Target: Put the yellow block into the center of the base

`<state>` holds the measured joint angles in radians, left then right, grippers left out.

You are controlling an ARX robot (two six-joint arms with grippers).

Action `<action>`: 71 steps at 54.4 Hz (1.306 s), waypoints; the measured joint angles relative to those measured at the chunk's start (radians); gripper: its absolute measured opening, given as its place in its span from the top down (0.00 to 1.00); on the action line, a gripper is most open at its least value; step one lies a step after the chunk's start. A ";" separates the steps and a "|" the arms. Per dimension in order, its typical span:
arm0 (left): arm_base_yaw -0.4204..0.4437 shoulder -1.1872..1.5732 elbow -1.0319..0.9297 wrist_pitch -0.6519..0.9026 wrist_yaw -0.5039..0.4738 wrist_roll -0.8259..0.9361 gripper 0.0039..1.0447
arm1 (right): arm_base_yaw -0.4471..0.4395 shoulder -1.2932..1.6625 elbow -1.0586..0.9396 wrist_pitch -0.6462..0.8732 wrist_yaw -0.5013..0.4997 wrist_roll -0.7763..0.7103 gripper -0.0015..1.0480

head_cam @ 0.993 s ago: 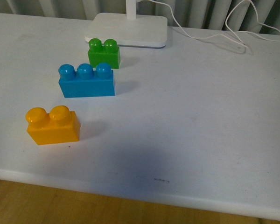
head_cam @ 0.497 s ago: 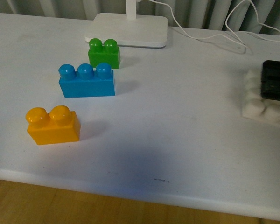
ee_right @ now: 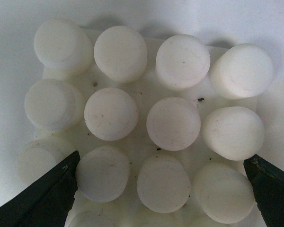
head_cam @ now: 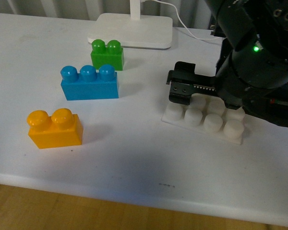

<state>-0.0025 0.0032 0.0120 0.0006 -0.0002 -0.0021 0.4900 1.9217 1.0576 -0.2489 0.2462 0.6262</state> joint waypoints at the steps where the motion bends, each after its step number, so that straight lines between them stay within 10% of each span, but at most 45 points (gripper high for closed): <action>1: 0.000 0.000 0.000 0.000 0.000 0.000 0.06 | 0.006 0.005 0.007 -0.005 0.003 0.010 0.08; 71: 0.000 0.000 0.000 0.000 0.000 0.000 0.06 | 0.003 -0.263 -0.056 -0.010 -0.022 -0.117 0.09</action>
<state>-0.0025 0.0032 0.0120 0.0006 -0.0002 -0.0017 0.4934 1.6588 1.0016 -0.2588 0.2241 0.5091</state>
